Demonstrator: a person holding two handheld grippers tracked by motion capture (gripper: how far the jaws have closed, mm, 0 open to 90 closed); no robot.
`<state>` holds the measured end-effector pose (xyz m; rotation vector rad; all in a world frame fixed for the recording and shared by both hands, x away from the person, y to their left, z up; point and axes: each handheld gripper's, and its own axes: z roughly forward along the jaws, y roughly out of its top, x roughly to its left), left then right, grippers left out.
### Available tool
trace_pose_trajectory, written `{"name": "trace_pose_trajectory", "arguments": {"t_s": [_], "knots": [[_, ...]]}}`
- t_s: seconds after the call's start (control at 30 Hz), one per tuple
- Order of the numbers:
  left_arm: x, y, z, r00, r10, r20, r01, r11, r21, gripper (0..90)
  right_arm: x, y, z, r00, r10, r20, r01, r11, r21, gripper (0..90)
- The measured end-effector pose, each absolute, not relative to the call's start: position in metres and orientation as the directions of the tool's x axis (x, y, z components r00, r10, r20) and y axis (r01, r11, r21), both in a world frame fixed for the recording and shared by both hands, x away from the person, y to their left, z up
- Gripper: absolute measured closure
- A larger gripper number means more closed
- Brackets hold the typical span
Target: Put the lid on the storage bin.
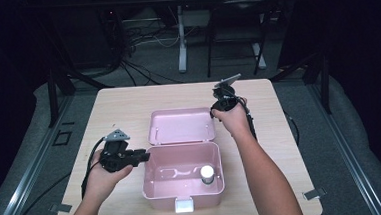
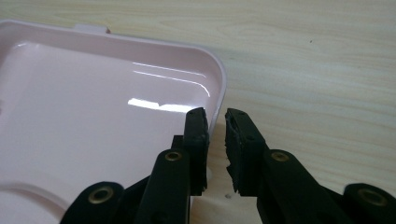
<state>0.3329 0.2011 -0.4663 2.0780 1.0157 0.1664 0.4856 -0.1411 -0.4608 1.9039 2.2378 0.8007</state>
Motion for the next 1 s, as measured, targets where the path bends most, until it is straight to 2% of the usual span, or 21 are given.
{"name": "trace_pose_trajectory", "arguments": {"t_s": [0.33, 1.0], "knots": [[0.334, 0.202, -0.468, 0.668, 0.711, -0.219, 0.605, -0.348, 0.716, 72.6, 0.489, -0.136, -0.476, -0.211, 0.936, 0.281, 0.913, 0.086, 0.399, 79.1], [0.334, 0.201, -0.469, 0.664, 0.716, -0.216, 0.603, -0.342, 0.720, 72.6, 0.484, -0.139, -0.462, -0.202, 0.931, 0.303, 0.892, 0.046, 0.450, 83.9]]}}
